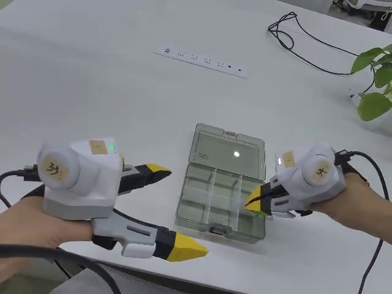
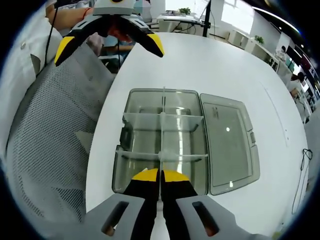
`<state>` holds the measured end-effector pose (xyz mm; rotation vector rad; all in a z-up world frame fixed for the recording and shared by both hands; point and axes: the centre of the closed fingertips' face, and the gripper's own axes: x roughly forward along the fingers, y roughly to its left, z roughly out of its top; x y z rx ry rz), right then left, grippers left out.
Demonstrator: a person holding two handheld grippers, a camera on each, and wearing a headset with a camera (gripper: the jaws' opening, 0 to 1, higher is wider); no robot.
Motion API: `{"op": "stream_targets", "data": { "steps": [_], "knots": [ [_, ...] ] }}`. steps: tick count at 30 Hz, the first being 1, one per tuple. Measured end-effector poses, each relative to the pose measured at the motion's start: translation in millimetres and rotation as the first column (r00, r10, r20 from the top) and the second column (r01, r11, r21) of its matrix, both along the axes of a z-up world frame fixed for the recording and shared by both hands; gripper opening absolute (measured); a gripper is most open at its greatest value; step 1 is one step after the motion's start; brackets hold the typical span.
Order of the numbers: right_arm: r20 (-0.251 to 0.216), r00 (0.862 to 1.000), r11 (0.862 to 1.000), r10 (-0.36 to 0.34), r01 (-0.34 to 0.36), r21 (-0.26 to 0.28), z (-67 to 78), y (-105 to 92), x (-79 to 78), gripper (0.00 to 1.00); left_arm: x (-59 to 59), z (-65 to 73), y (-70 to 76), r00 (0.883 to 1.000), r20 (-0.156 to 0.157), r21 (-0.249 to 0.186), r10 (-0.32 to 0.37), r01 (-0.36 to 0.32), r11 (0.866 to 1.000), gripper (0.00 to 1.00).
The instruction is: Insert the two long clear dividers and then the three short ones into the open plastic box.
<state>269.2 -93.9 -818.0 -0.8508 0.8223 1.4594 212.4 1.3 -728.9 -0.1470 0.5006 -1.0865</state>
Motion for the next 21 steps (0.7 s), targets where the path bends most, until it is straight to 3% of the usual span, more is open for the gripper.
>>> {"op": "stream_targets", "data": {
  "steps": [15,21],
  "knots": [
    [0.033,0.999,1.000,0.010,-0.010,-0.010,-0.2,-0.9,0.9,0.04,-1.7,4.2,4.5,1.000,0.006,0.009,0.008,-0.008,1.000,0.97],
    [0.046,0.998,0.999,-0.031,0.030,0.022,10.4,-3.7,4.7,0.09,-4.0,3.9,5.6,1.000,0.006,0.015,0.007,-0.007,1.000,0.98]
  ]
}}
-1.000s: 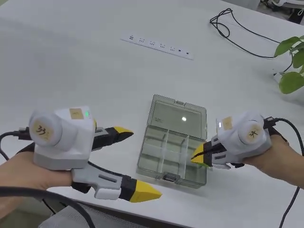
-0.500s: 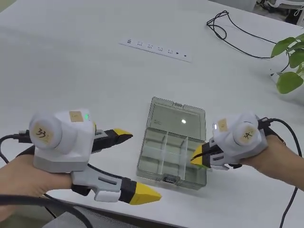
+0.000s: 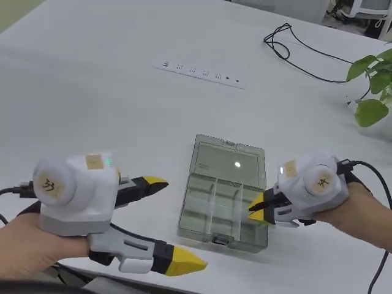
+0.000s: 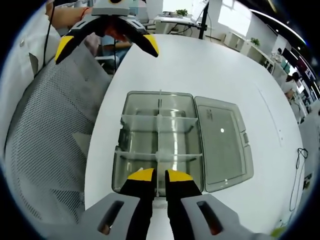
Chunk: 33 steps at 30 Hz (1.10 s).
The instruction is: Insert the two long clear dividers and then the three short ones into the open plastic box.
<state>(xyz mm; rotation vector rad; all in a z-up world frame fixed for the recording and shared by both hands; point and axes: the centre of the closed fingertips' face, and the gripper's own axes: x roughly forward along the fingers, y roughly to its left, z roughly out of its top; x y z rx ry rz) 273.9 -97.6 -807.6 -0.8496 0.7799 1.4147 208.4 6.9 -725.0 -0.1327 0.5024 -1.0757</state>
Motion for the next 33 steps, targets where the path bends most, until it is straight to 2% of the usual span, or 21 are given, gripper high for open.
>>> {"op": "stream_targets", "data": {
  "steps": [8,16,23,32,33],
  "knots": [
    [0.003,0.997,0.994,-0.076,0.076,0.076,21.9,-3.9,0.1,0.17,1.3,0.7,4.8,1.000,0.005,0.003,0.014,-0.014,1.000,1.00],
    [0.001,0.984,0.971,-0.179,0.176,0.164,47.8,-17.3,0.4,0.26,3.7,1.4,12.7,1.000,0.014,0.017,0.018,-0.018,1.000,1.00],
    [-0.003,0.963,0.935,-0.269,0.262,0.238,68.9,-32.3,-6.2,0.32,7.1,0.9,21.0,0.999,0.023,0.030,0.031,-0.032,0.999,1.00],
    [-0.021,0.927,0.883,-0.375,0.364,0.295,75.7,-51.8,-20.2,0.40,6.4,0.6,26.9,0.999,0.034,0.042,0.032,-0.033,0.999,1.00],
    [-0.025,0.920,0.874,-0.390,0.379,0.305,76.0,-53.7,-22.0,0.41,6.6,0.3,27.3,0.999,0.034,0.044,0.033,-0.034,0.998,1.00]
  ]
}}
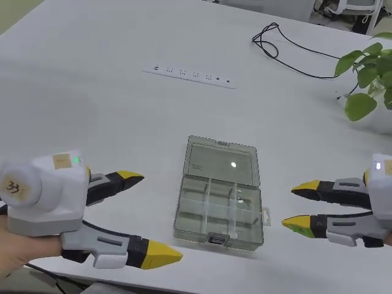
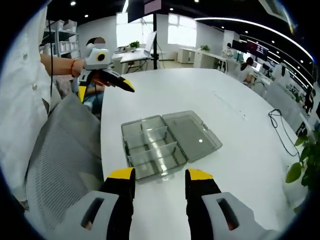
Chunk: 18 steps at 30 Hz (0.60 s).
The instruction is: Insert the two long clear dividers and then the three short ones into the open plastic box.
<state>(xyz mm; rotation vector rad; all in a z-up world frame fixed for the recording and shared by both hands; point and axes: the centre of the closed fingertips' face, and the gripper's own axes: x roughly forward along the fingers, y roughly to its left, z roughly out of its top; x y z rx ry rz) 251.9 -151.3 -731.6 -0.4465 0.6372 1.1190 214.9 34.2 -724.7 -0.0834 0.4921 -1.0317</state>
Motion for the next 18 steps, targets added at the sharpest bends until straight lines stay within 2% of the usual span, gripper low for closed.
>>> {"op": "stream_targets", "data": {
  "steps": [3,8,13,15,18],
  "knots": [
    [-0.009,1.000,0.999,-0.030,0.030,0.025,-0.5,-3.1,-4.2,0.46,-0.3,-1.3,0.9,1.000,-0.001,0.006,-0.005,0.005,1.000,1.00],
    [-0.017,0.997,0.997,-0.070,0.071,0.034,-4.7,-13.2,-10.2,0.56,-0.7,-2.6,2.1,1.000,0.003,0.017,-0.014,0.014,1.000,1.00],
    [-0.032,0.991,0.988,-0.131,0.133,0.074,-5.4,-23.6,-10.7,0.66,-0.3,-3.7,3.9,1.000,0.005,0.024,-0.017,0.017,1.000,1.00],
    [-0.034,0.989,0.986,-0.145,0.147,0.075,-8.0,-27.4,-11.9,0.71,-0.8,-4.4,3.9,1.000,0.005,0.028,-0.023,0.023,0.999,1.00],
    [-0.045,0.986,0.984,-0.158,0.161,0.072,-12.1,-32.1,-13.7,0.73,-1.3,-5.7,3.5,1.000,0.002,0.031,-0.027,0.027,0.999,1.00]
  ]
}}
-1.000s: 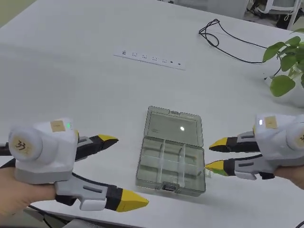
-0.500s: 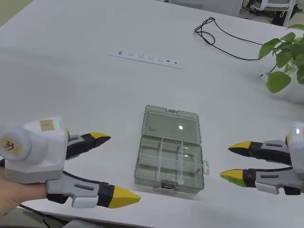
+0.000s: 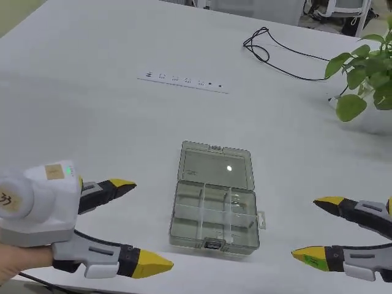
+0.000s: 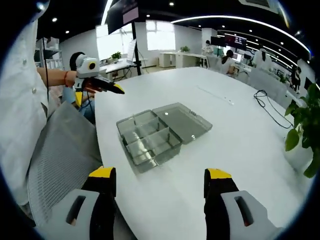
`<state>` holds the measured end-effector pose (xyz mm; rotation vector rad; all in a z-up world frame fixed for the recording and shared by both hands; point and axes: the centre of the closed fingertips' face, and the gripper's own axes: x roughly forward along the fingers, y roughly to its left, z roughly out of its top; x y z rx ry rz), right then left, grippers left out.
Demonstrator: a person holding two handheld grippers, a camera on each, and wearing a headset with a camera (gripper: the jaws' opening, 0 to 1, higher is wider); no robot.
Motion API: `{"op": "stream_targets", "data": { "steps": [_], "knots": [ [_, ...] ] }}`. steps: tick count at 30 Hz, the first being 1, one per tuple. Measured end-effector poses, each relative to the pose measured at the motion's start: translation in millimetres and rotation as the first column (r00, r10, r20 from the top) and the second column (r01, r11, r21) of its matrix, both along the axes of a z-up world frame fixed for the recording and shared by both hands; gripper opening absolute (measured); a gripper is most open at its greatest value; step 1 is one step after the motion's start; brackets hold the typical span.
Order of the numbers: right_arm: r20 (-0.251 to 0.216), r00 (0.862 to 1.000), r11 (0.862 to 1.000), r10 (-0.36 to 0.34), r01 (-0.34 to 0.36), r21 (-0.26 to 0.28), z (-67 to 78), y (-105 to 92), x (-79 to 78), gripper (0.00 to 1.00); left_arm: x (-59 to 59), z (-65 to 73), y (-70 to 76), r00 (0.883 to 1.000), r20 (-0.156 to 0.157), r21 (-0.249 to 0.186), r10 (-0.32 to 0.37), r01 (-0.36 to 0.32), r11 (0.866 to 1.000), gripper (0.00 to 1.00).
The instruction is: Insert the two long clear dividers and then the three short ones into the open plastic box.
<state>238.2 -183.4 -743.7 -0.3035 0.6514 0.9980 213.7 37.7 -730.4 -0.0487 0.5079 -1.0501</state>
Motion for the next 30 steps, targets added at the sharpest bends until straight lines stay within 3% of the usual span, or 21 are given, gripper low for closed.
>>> {"op": "stream_targets", "data": {
  "steps": [7,30],
  "knots": [
    [-0.022,1.000,1.000,-0.016,0.016,-0.003,-5.8,-2.9,-5.5,0.75,0.8,-2.3,-0.5,1.000,-0.007,0.003,-0.001,0.001,1.000,1.00],
    [-0.022,1.000,1.000,-0.008,0.008,-0.011,-9.3,-9.6,-2.0,0.76,0.4,-5.7,-4.6,1.000,-0.020,-0.007,-0.006,0.006,1.000,1.00]
  ]
}}
